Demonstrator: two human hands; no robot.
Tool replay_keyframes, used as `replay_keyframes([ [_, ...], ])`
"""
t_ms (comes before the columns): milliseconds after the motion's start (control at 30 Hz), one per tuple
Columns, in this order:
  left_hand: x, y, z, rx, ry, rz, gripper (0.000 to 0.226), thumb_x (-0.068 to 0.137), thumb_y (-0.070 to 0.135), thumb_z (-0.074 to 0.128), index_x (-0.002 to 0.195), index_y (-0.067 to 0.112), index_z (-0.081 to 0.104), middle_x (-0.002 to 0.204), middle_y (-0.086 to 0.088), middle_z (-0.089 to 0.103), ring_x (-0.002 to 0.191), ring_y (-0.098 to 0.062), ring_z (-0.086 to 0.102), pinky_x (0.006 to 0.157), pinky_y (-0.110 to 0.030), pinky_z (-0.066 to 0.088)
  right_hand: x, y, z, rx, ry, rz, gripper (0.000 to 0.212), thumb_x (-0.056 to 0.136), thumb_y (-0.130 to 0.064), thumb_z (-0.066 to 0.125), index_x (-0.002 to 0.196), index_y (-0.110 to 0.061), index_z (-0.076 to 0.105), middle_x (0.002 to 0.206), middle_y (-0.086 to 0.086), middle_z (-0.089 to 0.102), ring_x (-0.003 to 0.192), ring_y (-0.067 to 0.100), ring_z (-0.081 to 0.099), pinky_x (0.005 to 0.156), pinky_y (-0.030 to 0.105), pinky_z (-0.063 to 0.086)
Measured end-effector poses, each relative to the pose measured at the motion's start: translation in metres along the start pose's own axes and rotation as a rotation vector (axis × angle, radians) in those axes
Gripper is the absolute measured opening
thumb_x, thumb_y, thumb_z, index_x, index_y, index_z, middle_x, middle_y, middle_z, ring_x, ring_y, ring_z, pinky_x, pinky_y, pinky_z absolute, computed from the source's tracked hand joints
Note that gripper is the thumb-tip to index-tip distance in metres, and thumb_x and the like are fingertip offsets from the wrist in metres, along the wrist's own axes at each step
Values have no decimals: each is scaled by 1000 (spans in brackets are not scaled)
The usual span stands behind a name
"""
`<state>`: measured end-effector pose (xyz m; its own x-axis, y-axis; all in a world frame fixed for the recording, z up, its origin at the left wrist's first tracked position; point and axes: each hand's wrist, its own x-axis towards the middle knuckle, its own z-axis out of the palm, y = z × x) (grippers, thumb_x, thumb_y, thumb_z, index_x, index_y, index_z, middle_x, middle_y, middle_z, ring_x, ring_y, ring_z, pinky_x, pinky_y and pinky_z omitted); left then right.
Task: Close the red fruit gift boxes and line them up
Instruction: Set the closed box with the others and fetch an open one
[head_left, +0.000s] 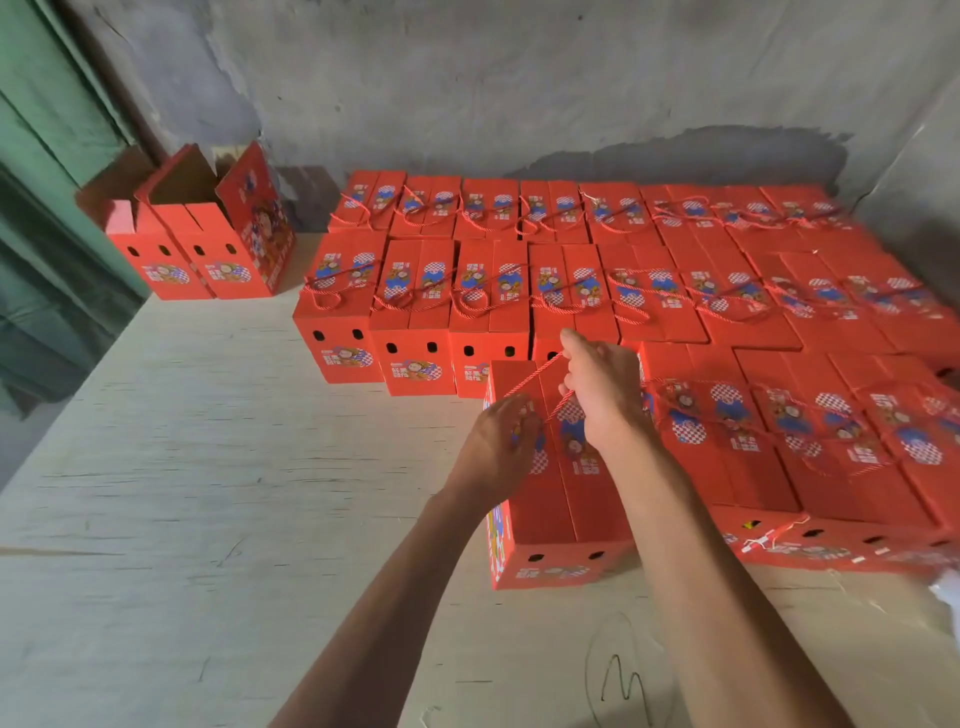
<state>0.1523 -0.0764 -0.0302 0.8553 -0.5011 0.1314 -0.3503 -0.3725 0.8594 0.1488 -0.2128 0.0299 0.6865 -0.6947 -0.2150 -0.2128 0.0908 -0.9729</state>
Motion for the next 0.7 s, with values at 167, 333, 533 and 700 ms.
replay_keyframes([
  [167,5,-6,28,-102,12,-20,36,111,23,43,140,9,58,144,7,51,141,-10,42,121,-30,30,13,-12,-11,13,17,-80,42,91,-31,68,74,7,61,49,-1,46,48,17,43,52,33,38],
  [333,23,-6,52,-114,-23,-35,43,110,34,44,144,11,55,136,30,40,129,25,27,109,-4,19,29,-19,-31,-7,68,-93,45,93,-32,66,75,9,63,48,-3,51,46,16,47,50,32,40],
  [533,30,-4,80,-223,-56,-126,47,112,39,33,151,17,47,145,26,37,150,-1,27,123,-27,22,37,-5,-46,-58,34,-124,49,96,-32,63,90,17,61,64,12,53,59,21,48,58,38,42],
  [700,37,-1,96,-229,-9,-222,54,111,44,26,158,18,35,156,15,28,154,-5,11,127,-28,7,52,-3,-52,-170,2,-132,59,95,-48,60,94,10,66,63,11,55,55,16,50,49,26,39],
])
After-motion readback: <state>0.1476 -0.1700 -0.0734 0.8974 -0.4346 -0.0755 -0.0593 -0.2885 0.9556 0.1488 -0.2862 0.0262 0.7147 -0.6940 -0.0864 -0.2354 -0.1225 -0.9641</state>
